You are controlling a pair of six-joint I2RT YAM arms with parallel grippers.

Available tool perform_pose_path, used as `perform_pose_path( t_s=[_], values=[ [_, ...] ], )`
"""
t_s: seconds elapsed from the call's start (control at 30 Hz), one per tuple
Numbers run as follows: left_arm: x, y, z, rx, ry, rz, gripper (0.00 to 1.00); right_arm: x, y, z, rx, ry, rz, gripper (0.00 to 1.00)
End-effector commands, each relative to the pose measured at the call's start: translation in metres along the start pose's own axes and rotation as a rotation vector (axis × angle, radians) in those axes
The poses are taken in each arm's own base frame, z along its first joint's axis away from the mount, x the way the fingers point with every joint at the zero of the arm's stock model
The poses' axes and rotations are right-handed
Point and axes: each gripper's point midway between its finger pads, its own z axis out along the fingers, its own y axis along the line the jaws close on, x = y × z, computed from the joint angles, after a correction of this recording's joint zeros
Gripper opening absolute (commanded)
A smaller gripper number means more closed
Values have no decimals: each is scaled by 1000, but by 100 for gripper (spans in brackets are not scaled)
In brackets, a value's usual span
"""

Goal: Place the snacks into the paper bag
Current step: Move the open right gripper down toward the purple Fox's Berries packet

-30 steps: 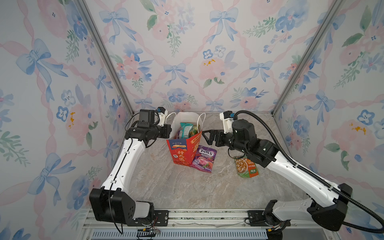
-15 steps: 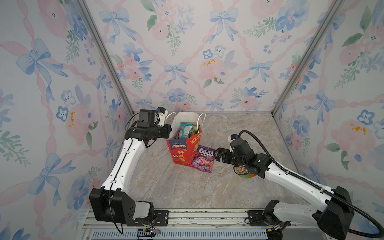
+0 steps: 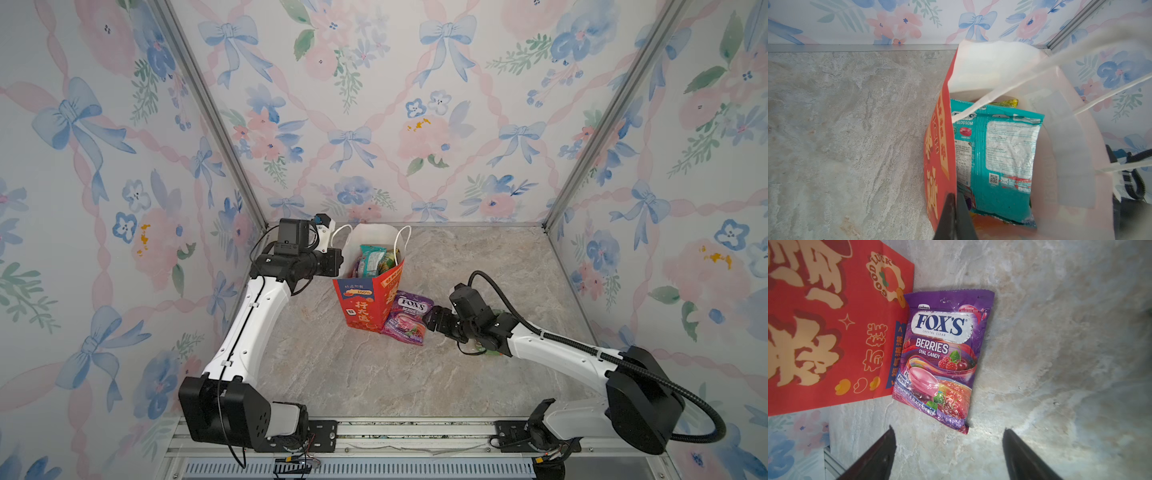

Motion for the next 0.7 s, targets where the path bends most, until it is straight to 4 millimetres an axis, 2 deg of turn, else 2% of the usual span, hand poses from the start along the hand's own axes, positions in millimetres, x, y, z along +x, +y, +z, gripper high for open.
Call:
perform_pose_path(
  t_s=[0.0,0.3,0.67],
  values=[
    [0,-3,-7,11,-7,4,0,-2,6,10,-60,13,45,75],
    [0,-3,-9,9,-11,8,0,0,-6,33,-36,45,92,71],
    [0,-2,-9,4,-11,10,0,6,-12,58,-43,89,137,67]
  ],
)
